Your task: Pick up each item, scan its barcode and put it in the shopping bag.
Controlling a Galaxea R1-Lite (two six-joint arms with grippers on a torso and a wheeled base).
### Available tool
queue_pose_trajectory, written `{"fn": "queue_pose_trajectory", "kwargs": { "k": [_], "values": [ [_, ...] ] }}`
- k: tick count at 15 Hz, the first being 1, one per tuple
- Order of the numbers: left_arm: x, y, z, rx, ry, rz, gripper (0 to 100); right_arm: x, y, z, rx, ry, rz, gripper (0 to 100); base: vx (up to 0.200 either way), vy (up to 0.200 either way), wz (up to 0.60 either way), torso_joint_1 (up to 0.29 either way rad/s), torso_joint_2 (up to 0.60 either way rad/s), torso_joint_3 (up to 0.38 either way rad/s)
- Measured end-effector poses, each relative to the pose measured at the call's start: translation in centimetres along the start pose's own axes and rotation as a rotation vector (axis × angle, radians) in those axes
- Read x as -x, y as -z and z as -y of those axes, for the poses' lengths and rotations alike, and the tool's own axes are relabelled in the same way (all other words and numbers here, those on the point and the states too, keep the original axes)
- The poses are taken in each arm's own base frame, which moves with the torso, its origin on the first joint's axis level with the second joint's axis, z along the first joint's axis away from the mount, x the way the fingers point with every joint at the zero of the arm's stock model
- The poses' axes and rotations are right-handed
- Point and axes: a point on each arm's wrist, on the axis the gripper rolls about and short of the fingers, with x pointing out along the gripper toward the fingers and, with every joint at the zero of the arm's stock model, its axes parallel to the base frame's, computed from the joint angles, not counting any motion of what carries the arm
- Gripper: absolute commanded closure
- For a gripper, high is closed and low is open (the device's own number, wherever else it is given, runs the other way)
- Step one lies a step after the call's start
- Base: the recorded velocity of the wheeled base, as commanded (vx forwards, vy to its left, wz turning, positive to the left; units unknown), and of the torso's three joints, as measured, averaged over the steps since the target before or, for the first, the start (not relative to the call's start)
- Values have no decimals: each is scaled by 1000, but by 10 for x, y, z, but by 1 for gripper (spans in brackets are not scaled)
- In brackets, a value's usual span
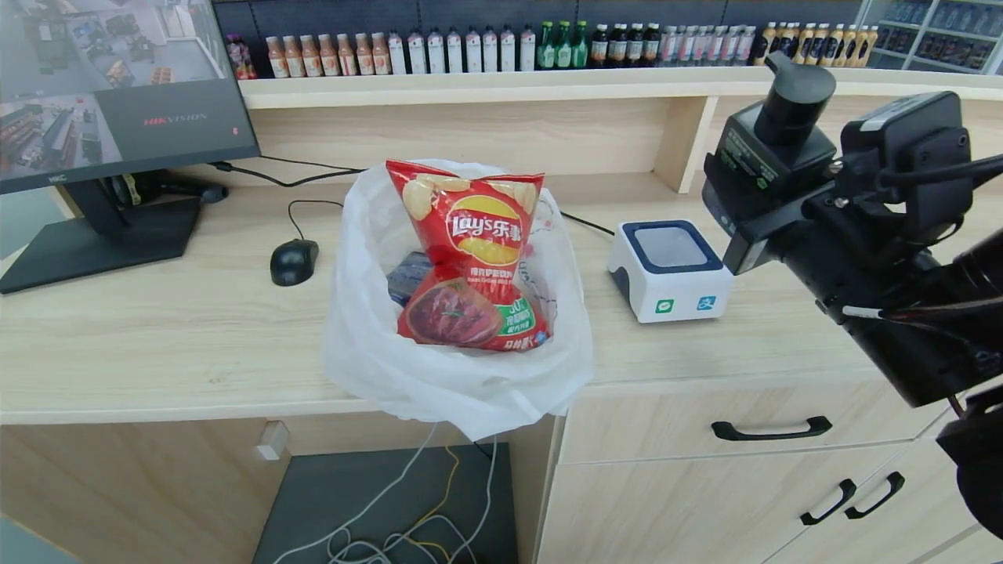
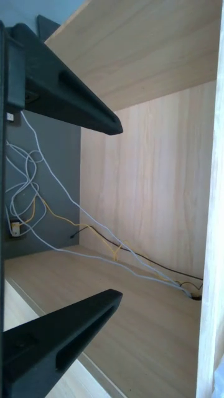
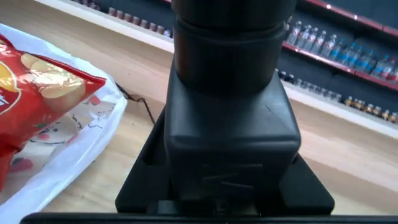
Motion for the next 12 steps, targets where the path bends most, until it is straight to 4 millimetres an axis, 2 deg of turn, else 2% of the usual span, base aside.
{"fn": "queue_pose_trajectory", "kwargs": {
  "k": [2, 6, 12],
  "values": [
    [0, 0, 0, 0, 0, 0, 0, -6, 7, 1, 83, -64, 39, 100, 0, 0, 0, 0, 0, 0],
    [0, 0, 0, 0, 1, 0, 0, -24, 26, 17, 267, -145, 119, 100, 0, 0, 0, 0, 0, 0],
    [0, 0, 0, 0, 0, 0, 0, -37, 51, 13, 396, -251, 169, 100, 0, 0, 0, 0, 0, 0]
  ]
}}
